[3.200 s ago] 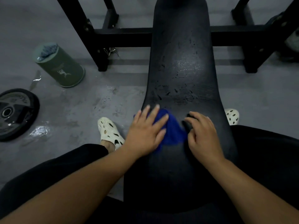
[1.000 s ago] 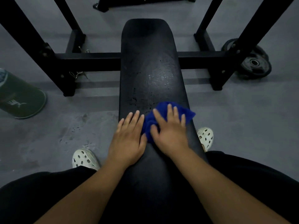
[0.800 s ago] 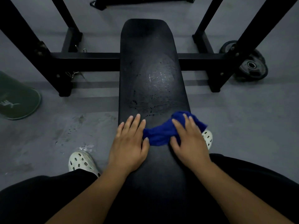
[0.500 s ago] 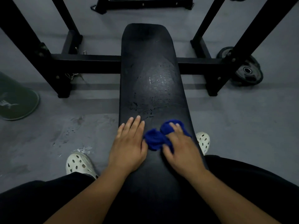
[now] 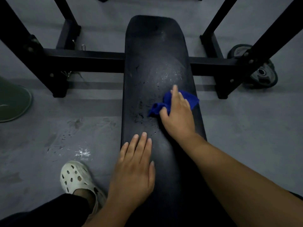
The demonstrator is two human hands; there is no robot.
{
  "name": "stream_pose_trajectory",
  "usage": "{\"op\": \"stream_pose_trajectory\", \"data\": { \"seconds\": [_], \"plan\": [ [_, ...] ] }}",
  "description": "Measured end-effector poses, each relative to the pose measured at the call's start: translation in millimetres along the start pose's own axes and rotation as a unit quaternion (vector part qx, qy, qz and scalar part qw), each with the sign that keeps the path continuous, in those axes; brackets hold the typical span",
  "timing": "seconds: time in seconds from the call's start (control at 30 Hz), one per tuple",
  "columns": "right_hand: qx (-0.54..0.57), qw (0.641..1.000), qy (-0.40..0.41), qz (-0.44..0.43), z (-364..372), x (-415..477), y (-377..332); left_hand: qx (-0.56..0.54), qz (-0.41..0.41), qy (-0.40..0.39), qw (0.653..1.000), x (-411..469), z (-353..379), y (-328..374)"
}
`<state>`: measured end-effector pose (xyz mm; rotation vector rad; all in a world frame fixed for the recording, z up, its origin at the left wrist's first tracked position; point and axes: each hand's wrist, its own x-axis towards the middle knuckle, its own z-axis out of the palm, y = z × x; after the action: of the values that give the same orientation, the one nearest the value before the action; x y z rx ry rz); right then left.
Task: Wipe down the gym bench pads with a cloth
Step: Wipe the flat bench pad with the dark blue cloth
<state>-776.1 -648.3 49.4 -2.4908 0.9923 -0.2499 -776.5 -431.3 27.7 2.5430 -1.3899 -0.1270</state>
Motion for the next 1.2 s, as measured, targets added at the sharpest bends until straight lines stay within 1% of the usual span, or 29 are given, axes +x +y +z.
{"op": "stream_pose_trajectory", "data": {
  "seconds": [0.07, 0.13, 0.2, 0.23, 0.3, 0.37, 0.43, 0.5, 0.53, 0.57, 0.63, 0.67, 0.7, 0.73, 0.8, 0.83, 0.87, 0.9, 0.97, 1.03, 1.07, 1.1, 1.17, 1.2],
  "plan": [
    [-0.021, 0.996, -0.047, -0.072, 7.4, -9.9, -3.9, -0.002, 0.011, 0.002, 1.000, 0.3, 2.0, -2.4],
    [-0.022, 0.985, -0.102, -0.138, -1.3, -41.1, 13.5, -0.005, 0.016, 0.001, 1.000, 2.0, 1.7, -2.6],
    [-0.024, 0.977, -0.134, -0.165, -19.7, -76.3, 33.9, -0.009, 0.017, -0.015, 1.000, 2.6, -1.1, -0.8],
    [-0.026, 0.974, -0.154, -0.166, -29.5, -88.7, 40.4, -0.012, 0.015, -0.025, 0.999, 2.7, -4.6, 0.4],
    [-0.037, 0.968, -0.177, -0.175, -39.7, -91.6, 47.6, -0.010, 0.003, -0.034, 0.999, 7.1, -8.9, 2.4],
    [-0.048, 0.971, -0.163, -0.171, -40.4, -69.6, 44.9, -0.003, -0.006, -0.043, 0.999, 20.0, -11.5, 5.1],
    [-0.025, 0.986, -0.124, -0.105, -33.7, -40.6, 31.2, -0.001, -0.022, -0.042, 0.999, 42.7, -13.2, 7.5],
    [0.016, 0.995, -0.092, -0.042, -22.0, -36.7, 16.2, 0.013, -0.046, -0.034, 0.998, 59.7, -11.7, 9.7],
    [0.023, 0.995, -0.084, -0.040, -16.3, -49.0, 13.2, 0.018, -0.055, -0.035, 0.998, 62.1, -10.4, 10.1],
    [0.028, 0.994, -0.089, -0.064, -14.9, -69.8, 12.2, 0.020, -0.056, -0.036, 0.998, 61.1, -8.4, 10.1],
    [0.026, 0.983, -0.114, -0.144, -19.4, -108.8, 24.1, 0.021, -0.045, -0.035, 0.998, 57.2, -7.0, 8.9],
    [0.012, 0.977, -0.128, -0.169, -22.6, -111.9, 36.1, 0.021, -0.042, -0.033, 0.998, 56.2, -7.5, 8.5],
    [-0.002, 0.976, -0.123, -0.179, -25.0, -102.0, 46.7, 0.022, -0.042, -0.029, 0.998, 56.6, -7.9, 8.1],
    [-0.007, 0.981, -0.100, -0.165, -26.3, -82.8, 53.2, 0.023, -0.041, -0.025, 0.999, 59.1, -7.7, 7.6],
    [-0.006, 0.995, -0.048, -0.091, -22.7, -37.5, 52.2, 0.025, -0.035, -0.020, 0.999, 69.8, -5.7, 4.7],
    [-0.008, 0.998, -0.040, -0.057, -20.3, -22.8, 44.9, 0.025, -0.034, -0.019, 0.999, 78.8, -5.2, 2.6],
    [-0.014, 0.998, -0.043, -0.046, -17.1, -17.9, 38.0, 0.024, -0.033, -0.017, 0.999, 90.5, -5.7, -0.6],
    [-0.018, 0.997, -0.053, -0.062, -15.4, -21.3, 35.1, 0.023, -0.030, -0.018, 0.999, 104.2, -7.3, -4.1],
    [-0.026, 0.985, -0.086, -0.150, -21.5, -40.0, 46.0, 0.022, -0.020, -0.029, 0.999, 130.4, -9.7, -11.5],
    [-0.037, 0.963, -0.130, -0.232, -38.0, -50.3, 70.4, 0.031, -0.008, -0.029, 0.999, 141.9, -8.3, -16.5],
    [-0.041, 0.959, -0.135, -0.246, -43.4, -41.4, 83.7, 0.037, -0.006, -0.030, 0.999, 142.3, -7.8, -17.1],
    [-0.039, 0.965, -0.130, -0.226, -46.9, -26.8, 90.8, 0.041, -0.008, -0.033, 0.999, 140.9, -7.3, -16.8],
    [-0.027, 0.989, -0.098, -0.104, -46.0, 9.0, 83.0, 0.047, -0.015, -0.037, 0.998, 140.0, -7.3, -14.2],
    [-0.020, 0.995, -0.086, -0.052, -40.9, 21.8, 68.5, 0.048, -0.017, -0.036, 0.998, 141.5, -8.0, -12.8]
  ]
}}
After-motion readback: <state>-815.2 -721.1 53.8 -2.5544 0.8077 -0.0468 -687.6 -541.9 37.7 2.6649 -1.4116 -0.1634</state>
